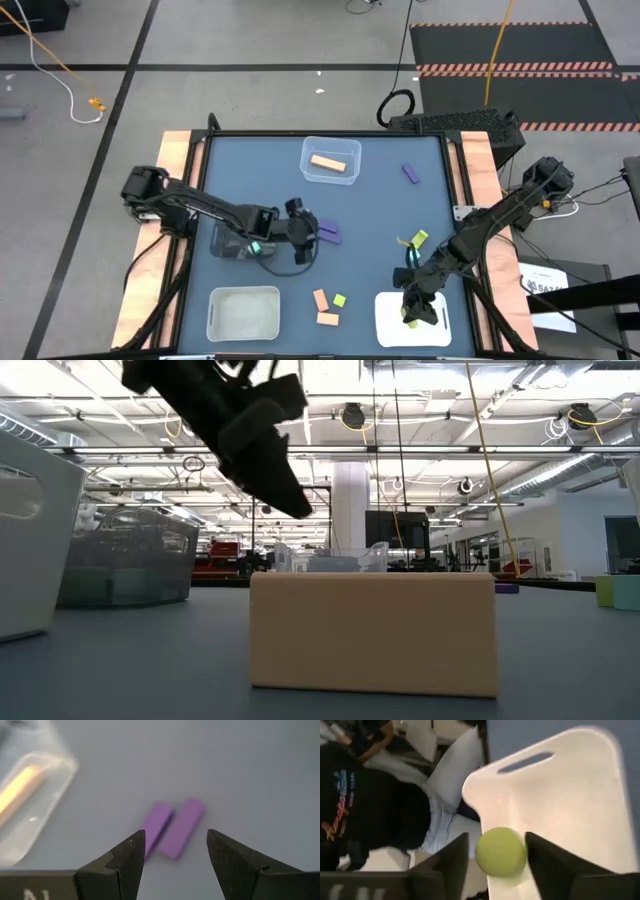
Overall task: Sort & place blocks by color
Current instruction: Put the top right green blocks into the white bin, then put the bottom left violet blocks into the gray bin, then put the bottom purple blocks into the gray bin
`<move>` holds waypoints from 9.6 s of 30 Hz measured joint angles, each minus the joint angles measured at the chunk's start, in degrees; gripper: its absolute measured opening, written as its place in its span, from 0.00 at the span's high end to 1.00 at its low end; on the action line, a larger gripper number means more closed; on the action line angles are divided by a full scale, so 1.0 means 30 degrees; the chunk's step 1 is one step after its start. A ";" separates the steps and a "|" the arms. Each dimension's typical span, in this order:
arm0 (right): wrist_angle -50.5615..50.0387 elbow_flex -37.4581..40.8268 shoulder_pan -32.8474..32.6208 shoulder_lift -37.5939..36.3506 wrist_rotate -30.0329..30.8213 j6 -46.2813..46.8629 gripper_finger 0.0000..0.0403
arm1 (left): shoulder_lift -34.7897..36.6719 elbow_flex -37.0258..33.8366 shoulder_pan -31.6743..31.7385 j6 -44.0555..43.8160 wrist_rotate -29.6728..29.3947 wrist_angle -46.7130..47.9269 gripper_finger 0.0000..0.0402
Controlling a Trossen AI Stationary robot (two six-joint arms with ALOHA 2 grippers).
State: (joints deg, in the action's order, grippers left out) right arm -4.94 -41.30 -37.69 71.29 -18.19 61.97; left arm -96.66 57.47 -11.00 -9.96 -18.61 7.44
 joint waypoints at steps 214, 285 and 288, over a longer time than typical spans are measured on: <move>0.4685 0.0022 0.3089 -0.0226 0.6132 -1.3817 0.26 | 0.1617 0.0000 -0.1411 0.1901 -0.1254 -0.5306 0.29; 0.1863 0.0036 0.3082 -0.0219 0.7867 -1.5601 0.26 | -0.0007 0.0025 0.1873 -0.0950 -0.3171 -1.1038 0.73; 0.2045 0.0036 0.3085 -0.0219 0.9555 -1.5967 0.26 | 0.1620 0.0024 0.1607 0.0264 -0.4499 -1.2290 0.73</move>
State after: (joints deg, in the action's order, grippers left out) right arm 1.19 -41.19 -28.44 70.63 10.48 14.07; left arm -91.80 57.54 -6.19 -9.16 -32.11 -29.43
